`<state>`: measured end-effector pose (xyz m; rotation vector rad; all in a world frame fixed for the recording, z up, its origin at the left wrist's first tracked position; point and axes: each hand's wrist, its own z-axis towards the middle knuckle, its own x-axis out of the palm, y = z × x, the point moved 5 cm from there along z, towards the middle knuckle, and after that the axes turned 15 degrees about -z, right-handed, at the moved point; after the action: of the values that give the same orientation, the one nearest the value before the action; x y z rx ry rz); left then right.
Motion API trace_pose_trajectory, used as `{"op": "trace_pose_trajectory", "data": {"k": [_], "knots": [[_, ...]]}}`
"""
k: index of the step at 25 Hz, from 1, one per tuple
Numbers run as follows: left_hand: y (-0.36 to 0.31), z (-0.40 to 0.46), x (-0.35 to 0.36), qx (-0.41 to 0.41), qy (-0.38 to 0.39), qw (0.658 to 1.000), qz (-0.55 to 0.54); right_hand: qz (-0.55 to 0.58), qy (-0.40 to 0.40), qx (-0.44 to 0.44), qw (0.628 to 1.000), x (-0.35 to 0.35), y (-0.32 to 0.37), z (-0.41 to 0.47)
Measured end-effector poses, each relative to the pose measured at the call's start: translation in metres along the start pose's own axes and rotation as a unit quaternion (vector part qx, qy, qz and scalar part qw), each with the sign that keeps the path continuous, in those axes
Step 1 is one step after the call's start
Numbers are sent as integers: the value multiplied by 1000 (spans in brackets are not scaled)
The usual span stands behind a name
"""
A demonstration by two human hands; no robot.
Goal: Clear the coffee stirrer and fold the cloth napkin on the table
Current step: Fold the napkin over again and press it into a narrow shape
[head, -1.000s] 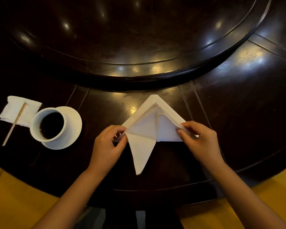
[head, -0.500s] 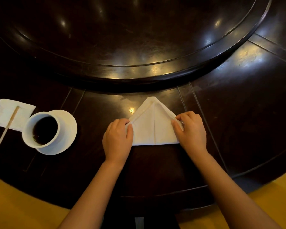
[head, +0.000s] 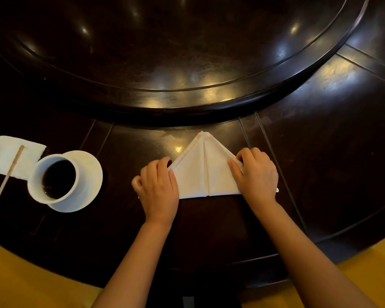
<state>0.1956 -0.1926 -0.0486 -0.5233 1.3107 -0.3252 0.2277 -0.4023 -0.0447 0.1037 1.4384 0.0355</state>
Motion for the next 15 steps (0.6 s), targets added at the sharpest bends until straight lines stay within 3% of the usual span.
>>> {"op": "trace_pose_trajectory", "data": {"k": [4,6,8,11,15], "knots": [[-35,3,12,141,91,986,-5,-53,-57,-3,997,-12,7,-8],[-51,6,32,204,177,962,48,-48,-37,-42,997,-10,26,-20],[-49,6,50,210,242,942,101,-31,12,-75,997,0,43,-33],[-40,7,60,197,254,940,118,-21,74,-79,994,15,46,-40],[-44,8,58,202,234,947,90,-75,98,-95,988,25,30,-45]]}}
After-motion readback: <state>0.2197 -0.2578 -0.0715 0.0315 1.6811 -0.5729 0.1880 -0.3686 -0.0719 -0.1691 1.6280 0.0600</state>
